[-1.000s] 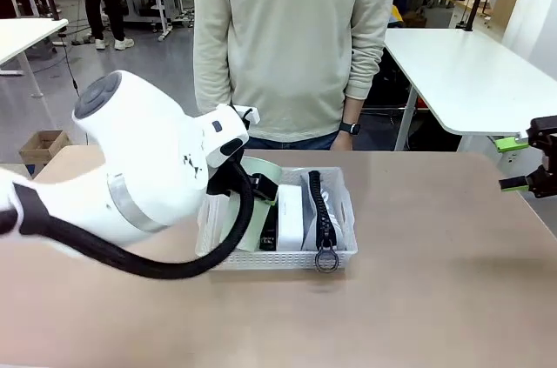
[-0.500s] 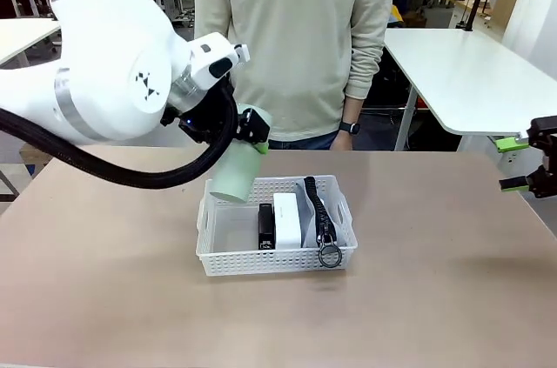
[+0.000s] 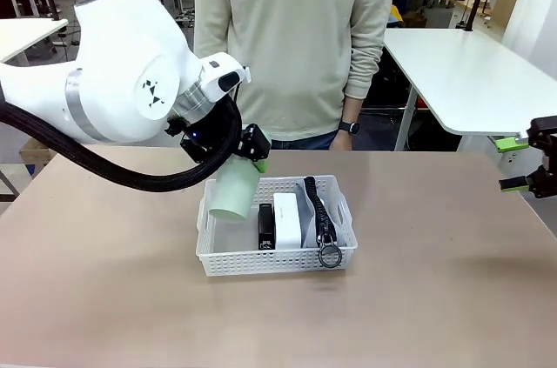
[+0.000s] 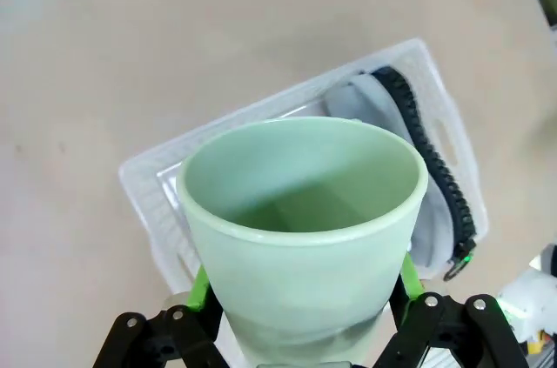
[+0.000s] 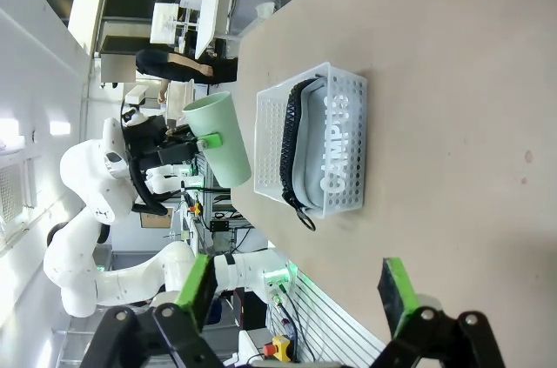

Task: Efficiently arrange items inside the basket to fit them all.
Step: Pick up the Reusable plastic cup and place it inside the Organizing basket.

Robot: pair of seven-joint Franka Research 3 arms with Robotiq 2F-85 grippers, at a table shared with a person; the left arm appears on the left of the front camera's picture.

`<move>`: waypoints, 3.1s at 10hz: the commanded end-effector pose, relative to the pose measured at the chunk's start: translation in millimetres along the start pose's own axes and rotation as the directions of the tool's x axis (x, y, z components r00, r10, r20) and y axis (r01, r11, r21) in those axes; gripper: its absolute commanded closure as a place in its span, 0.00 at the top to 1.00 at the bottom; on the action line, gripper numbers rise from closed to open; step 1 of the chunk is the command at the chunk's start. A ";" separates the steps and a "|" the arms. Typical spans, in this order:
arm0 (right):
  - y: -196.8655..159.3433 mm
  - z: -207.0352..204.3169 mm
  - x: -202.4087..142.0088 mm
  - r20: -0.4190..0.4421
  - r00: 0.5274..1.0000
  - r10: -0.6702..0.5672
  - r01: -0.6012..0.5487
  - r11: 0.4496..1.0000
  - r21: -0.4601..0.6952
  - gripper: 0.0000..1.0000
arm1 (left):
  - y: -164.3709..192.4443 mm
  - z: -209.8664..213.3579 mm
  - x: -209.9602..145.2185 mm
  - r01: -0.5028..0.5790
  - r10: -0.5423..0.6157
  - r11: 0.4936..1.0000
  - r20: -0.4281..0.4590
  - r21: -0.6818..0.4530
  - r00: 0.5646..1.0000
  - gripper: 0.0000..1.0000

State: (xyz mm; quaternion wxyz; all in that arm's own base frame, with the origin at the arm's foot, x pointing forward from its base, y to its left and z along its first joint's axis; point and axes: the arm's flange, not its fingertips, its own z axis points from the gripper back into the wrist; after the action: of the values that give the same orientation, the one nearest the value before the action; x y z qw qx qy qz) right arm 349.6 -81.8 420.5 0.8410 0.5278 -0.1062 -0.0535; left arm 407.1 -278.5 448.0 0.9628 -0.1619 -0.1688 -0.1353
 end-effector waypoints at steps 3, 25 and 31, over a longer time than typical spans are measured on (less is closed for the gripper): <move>2.3 2.2 -1.3 -0.009 1.000 -0.010 0.010 1.000 -0.004 1.00 | -1.1 -34.0 7.3 -0.110 0.126 0.976 -0.075 0.189 0.989 0.89; 2.3 2.2 -1.3 -0.009 1.000 -0.010 0.010 1.000 -0.004 1.00 | 4.1 -96.3 8.3 -0.102 0.147 0.967 -0.184 0.232 0.972 1.00; 2.3 2.2 -1.3 -0.009 1.000 -0.010 0.010 1.000 -0.004 1.00 | 11.0 79.9 -75.8 0.183 -0.178 0.977 0.055 -0.106 0.982 1.00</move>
State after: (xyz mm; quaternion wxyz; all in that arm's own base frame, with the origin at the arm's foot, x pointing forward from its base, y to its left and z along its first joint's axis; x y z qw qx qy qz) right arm 349.7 -81.9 420.8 0.8410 0.5278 -0.1063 -0.0533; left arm 364.0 -276.0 476.7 0.9545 -0.1580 -0.1788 -0.1790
